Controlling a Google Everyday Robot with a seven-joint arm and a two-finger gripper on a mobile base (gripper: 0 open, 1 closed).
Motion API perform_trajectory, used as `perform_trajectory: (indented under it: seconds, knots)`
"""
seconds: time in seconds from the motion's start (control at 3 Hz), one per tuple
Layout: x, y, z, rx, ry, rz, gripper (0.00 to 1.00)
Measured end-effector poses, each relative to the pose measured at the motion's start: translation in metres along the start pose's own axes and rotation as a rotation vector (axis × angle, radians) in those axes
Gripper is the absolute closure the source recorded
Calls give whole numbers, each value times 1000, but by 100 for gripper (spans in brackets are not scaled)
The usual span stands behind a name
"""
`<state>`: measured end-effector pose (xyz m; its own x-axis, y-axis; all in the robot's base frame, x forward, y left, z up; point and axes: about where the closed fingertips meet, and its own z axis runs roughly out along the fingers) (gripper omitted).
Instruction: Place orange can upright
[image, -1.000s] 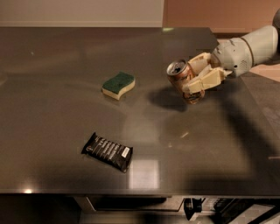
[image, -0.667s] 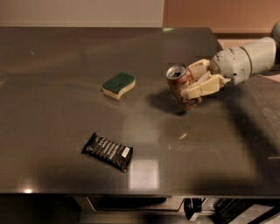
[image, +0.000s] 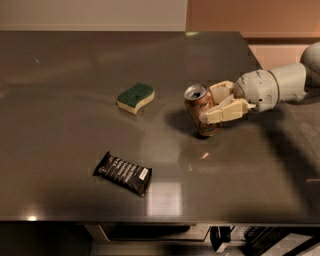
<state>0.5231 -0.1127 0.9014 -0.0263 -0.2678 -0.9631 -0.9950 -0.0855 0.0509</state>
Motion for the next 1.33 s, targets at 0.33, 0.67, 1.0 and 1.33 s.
perform_trajectory:
  seconds: [0.33, 0.67, 1.0, 1.33]
  knots:
    - [3, 1, 8, 4, -64, 5, 100]
    - [2, 0, 17, 3, -138, -6, 100]
    - [0, -4, 25, 5, -196, -22, 100]
    - [0, -6, 32, 13, -223, -40, 82]
